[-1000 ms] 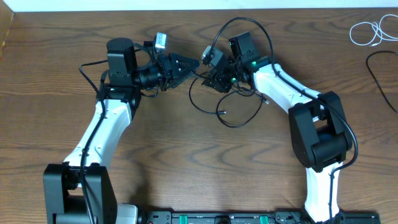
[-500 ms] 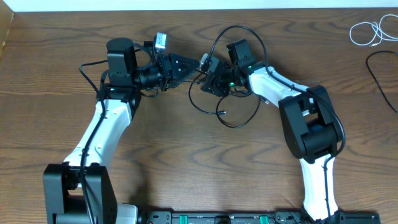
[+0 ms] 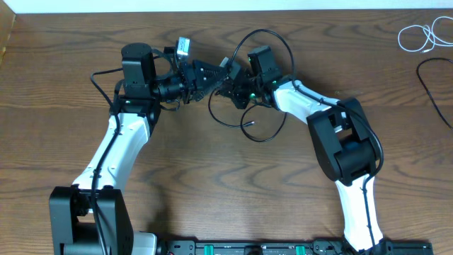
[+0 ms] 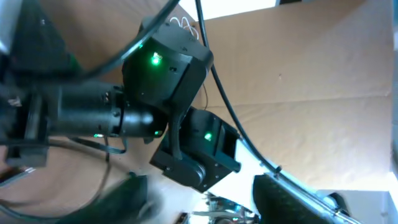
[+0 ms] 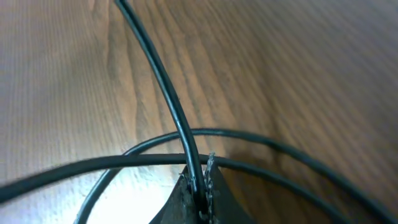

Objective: Untangle cables

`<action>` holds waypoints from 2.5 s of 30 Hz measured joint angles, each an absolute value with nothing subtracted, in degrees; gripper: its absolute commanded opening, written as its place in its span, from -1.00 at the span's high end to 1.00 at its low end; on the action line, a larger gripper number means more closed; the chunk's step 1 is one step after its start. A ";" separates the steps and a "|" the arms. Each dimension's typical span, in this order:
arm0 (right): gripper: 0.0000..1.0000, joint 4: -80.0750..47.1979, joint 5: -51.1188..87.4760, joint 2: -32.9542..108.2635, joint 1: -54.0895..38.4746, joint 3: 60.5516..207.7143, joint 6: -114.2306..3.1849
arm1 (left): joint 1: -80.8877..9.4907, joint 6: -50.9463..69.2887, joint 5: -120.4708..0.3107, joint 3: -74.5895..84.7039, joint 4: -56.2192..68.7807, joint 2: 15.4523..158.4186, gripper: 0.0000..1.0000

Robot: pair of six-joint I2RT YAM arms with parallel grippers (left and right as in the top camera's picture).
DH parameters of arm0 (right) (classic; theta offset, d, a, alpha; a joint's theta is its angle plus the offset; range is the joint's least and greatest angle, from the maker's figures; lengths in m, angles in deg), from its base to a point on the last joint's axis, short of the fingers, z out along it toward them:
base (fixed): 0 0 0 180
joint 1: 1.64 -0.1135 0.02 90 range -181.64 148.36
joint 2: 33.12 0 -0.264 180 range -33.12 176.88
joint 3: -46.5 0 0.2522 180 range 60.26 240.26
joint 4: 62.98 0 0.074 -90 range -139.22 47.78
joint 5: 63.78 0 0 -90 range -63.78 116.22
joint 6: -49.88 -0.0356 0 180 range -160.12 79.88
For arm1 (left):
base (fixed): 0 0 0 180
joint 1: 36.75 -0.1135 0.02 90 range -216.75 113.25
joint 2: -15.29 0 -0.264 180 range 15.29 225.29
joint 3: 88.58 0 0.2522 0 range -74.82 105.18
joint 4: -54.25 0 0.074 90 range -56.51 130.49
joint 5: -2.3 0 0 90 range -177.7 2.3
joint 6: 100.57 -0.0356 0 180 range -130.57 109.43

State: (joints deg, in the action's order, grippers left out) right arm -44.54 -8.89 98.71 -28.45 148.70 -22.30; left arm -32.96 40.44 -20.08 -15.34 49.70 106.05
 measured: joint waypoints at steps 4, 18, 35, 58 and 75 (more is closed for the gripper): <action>0.98 -42.57 -8.67 98.71 -28.21 148.70 -26.76 | -32.96 40.24 -20.13 -15.34 49.81 106.05 -0.90; 0.98 -13.54 1.93 93.29 -20.45 149.12 -31.63 | -36.30 29.27 -24.63 -15.34 47.86 106.05 -0.92; 0.98 17.47 25.36 90.58 -11.73 149.18 -38.56 | -39.49 16.55 -49.92 -15.34 30.51 106.05 -0.93; 0.98 19.20 36.02 90.58 32.81 148.31 -48.55 | -39.49 16.13 -52.06 -15.34 30.42 106.05 -0.93; 0.98 -3.34 42.10 90.41 49.45 148.48 -74.54 | -39.49 16.13 -52.08 -15.34 30.42 106.05 -0.93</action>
State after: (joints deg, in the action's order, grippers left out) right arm -3.34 42.10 90.41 49.45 148.48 -74.54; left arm -39.49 16.13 -52.08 -15.34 30.42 106.05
